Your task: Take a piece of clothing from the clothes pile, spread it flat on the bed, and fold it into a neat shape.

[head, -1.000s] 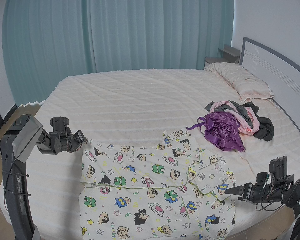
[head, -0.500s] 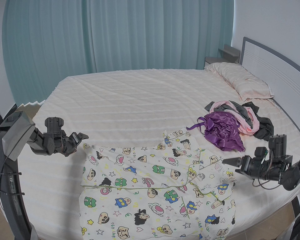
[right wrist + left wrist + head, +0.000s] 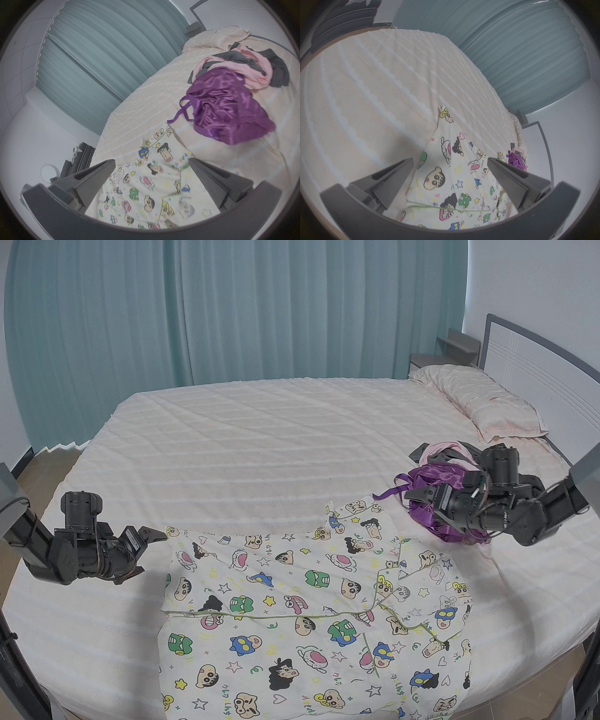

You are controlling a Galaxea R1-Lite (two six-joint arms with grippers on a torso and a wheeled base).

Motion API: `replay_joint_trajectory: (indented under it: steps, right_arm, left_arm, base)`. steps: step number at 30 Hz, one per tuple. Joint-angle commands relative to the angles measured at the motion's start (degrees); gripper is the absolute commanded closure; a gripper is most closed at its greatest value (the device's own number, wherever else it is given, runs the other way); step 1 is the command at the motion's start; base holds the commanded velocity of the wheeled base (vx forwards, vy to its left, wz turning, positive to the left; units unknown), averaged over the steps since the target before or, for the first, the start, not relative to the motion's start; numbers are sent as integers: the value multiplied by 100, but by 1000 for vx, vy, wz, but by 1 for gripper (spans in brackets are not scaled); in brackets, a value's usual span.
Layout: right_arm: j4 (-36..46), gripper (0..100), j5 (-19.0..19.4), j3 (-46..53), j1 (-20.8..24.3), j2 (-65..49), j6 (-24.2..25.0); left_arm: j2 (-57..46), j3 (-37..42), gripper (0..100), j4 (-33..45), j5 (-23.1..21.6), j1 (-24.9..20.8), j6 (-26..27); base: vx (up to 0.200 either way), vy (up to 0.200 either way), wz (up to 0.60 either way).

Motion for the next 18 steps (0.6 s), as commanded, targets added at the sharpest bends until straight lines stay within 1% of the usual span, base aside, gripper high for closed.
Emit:
replay_joint_trajectory:
  steps: [1,2,3,6,8,10,13,15,16,18]
  right_arm:
    - [961,0,-617,-2386,658,2237,-41]
    - [961,0,-617,-2386,658,2237,-41]
    - [1146,0,-766,-2861,675,2563,-58]
    - [1568,0,-775,-3212,605,2765,-58]
    - [1621,0,-819,-3459,543,2914,-58]
    - [1700,0,-836,-3836,499,3055,-58]
    - [1752,0,-836,-4021,447,3160,-76]
    - [1779,0,-836,-4056,403,3195,-181]
    - [1770,0,-827,-4118,315,3239,-348]
    - [1788,0,-819,-4276,271,3318,-436]
  left_arm:
    - [-823,1421,0,-886,-26,-98,-423]
    - [-823,1421,0,-886,-26,-98,-423]
    - [-814,1668,0,-1141,-35,-177,-449]
    - [-797,1905,0,-1440,-70,-300,-458]
    - [-805,1931,0,-1563,-70,-318,-467]
    - [-814,1940,0,-1589,-70,-423,-616]
    - [-849,1975,0,-1607,-70,-520,-862]
    - [-858,2037,0,-1615,-61,-546,-924]
    - [-858,2107,0,-1624,-70,-546,-932]
    - [-823,2151,0,-1694,-70,-546,-941]
  base:
    - [0,0,0]
    - [0,0,0]
    - [0,0,0]
    - [0,0,0]
    - [0,0,0]
    - [0,0,0]
    - [0,0,0]
    - [0,0,0]
    - [0,0,0]
    - [0,0,0]
